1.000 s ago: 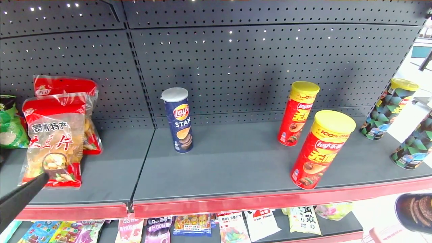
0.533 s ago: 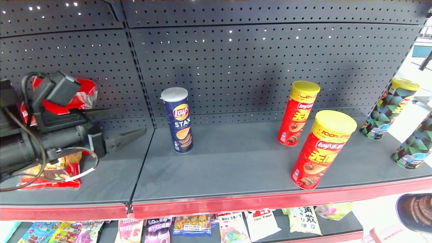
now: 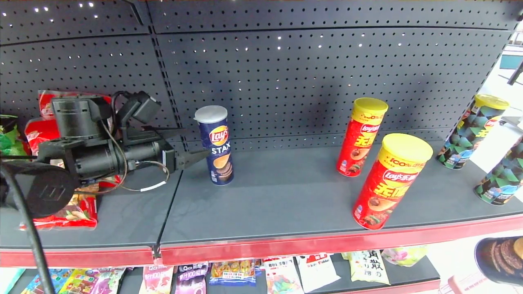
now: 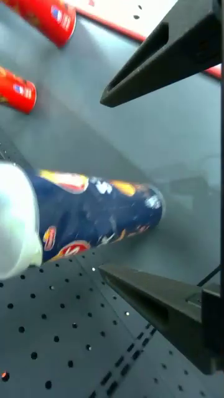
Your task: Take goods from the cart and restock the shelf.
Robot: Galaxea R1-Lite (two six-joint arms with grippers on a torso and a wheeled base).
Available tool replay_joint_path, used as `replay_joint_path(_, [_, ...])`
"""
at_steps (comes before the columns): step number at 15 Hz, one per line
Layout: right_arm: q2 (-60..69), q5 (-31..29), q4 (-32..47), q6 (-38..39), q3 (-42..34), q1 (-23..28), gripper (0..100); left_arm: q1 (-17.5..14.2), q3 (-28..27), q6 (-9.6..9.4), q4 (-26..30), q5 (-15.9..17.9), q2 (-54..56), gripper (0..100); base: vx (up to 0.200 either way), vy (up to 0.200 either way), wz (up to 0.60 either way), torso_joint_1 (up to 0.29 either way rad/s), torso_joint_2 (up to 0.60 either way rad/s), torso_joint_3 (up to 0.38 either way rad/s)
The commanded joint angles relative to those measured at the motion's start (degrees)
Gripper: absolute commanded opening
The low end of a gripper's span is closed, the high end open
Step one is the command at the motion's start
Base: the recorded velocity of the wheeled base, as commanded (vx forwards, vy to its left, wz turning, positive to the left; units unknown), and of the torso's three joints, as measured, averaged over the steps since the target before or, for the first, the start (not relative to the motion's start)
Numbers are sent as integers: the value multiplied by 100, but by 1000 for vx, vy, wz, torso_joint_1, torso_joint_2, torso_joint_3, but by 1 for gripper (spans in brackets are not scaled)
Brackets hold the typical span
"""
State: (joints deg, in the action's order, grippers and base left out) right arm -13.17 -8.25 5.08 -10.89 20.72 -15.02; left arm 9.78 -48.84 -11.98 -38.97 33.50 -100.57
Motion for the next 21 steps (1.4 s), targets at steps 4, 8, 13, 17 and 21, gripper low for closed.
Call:
replay_joint_path(4, [-28,-10,1,-1,-42,8,0,235,-311,249,-594,-230,-665,100,0,0,0,0,0,0])
replay_joint_path(8, [-37,-10,1,-1,-68,8,0,306,-698,355,-629,-379,-894,100,0,0,0,0,0,0])
replay_joint_path(13, [-28,-1,-7,-1,-60,122,0,323,-961,363,-629,-432,-1096,100,0,0,0,0,0,0])
replay_joint_path(17, [-28,-1,-7,-10,-68,131,0,367,-1005,363,-629,-432,-1166,100,0,0,0,0,0,0])
replay_joint_path(21, [-28,-1,-7,-10,-25,131,0,376,-1172,363,-629,-432,-1316,100,0,0,0,0,0,0])
